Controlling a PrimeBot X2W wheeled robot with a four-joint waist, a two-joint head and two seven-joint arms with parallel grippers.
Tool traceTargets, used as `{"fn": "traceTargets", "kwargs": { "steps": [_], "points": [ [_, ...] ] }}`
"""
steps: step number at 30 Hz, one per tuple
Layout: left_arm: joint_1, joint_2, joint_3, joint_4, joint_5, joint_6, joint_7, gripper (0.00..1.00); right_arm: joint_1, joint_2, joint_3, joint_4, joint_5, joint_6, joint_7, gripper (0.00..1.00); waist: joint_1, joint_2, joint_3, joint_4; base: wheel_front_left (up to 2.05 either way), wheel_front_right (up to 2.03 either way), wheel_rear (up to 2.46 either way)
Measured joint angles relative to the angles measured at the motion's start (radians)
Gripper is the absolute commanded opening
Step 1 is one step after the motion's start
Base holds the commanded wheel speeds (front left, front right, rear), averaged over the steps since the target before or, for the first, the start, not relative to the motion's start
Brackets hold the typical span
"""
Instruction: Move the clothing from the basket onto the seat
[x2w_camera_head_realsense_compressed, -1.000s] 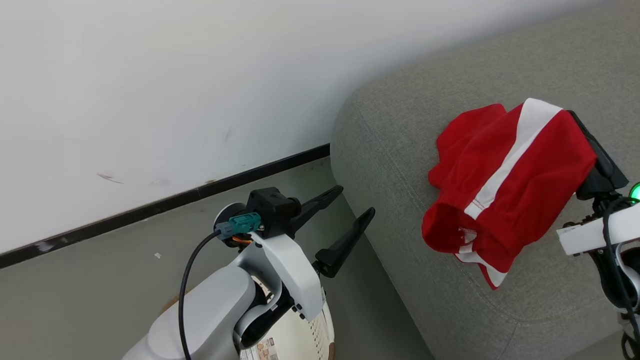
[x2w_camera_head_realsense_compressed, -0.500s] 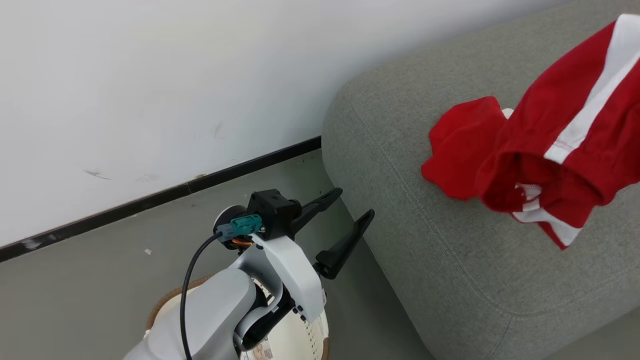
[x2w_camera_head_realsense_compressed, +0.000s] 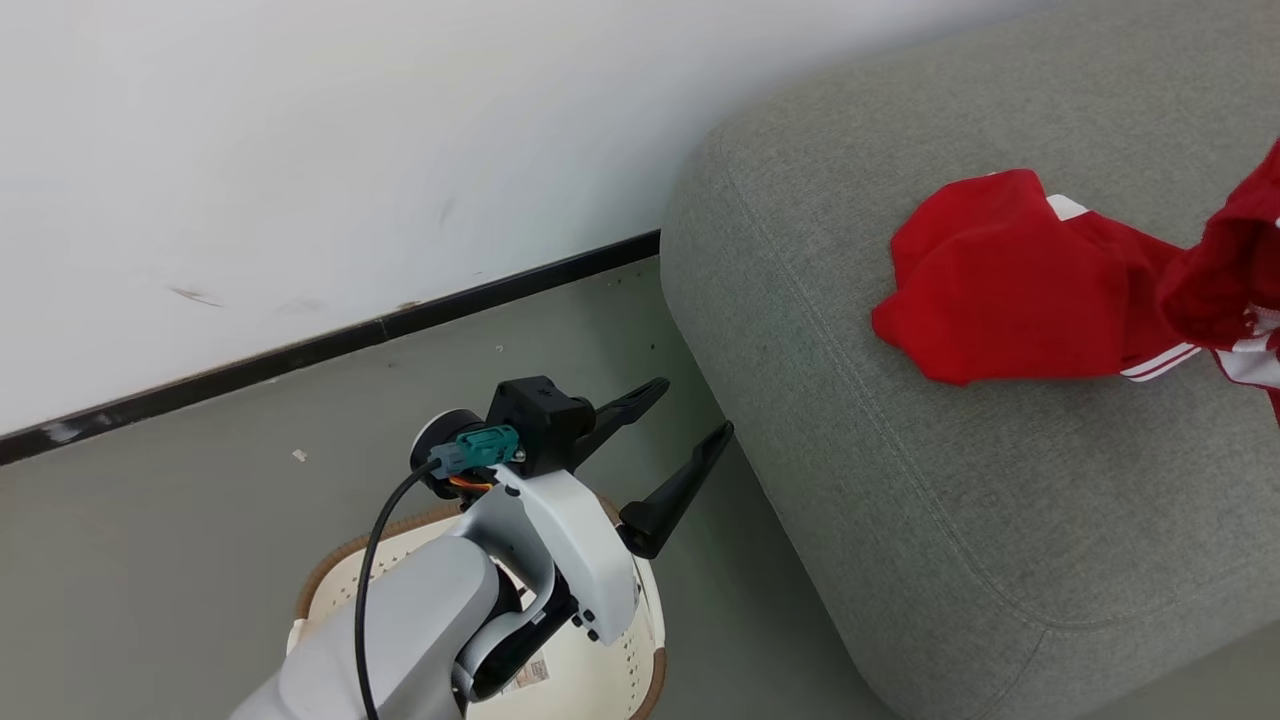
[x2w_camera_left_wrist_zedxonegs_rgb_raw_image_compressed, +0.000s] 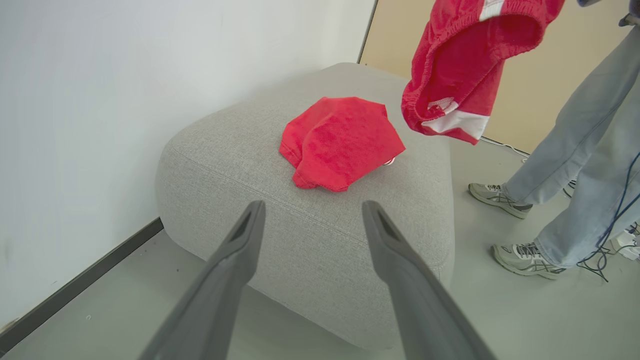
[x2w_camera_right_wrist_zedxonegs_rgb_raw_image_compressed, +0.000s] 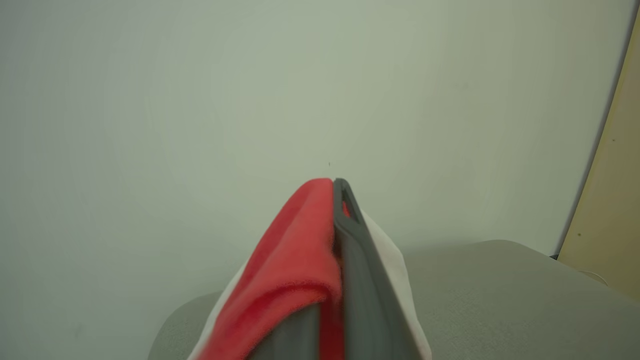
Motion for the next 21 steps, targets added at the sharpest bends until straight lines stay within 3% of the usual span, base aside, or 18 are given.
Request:
{"fn": "traceTargets", "kwargs": {
  "steps": [7,21],
  "points": [
    [0.000,0.006,-0.004,-0.026,0.001,0.011,0.022,1.00,-0.080,-0.055,0.016,0.110,0.037,0.000,0.019,0.00,0.0000,0.0000,0.046,0.019,0.00,0.00,0.00],
    [-0.022,0.020,0.000,-0.100,0.038,0.043,0.039,1.00,-0.247,-0.077,-0.001,0.214,0.069,0.000,0.014,0.00,0.0000,0.0000,0.161,0.071,0.00,0.00,0.00]
  ]
}}
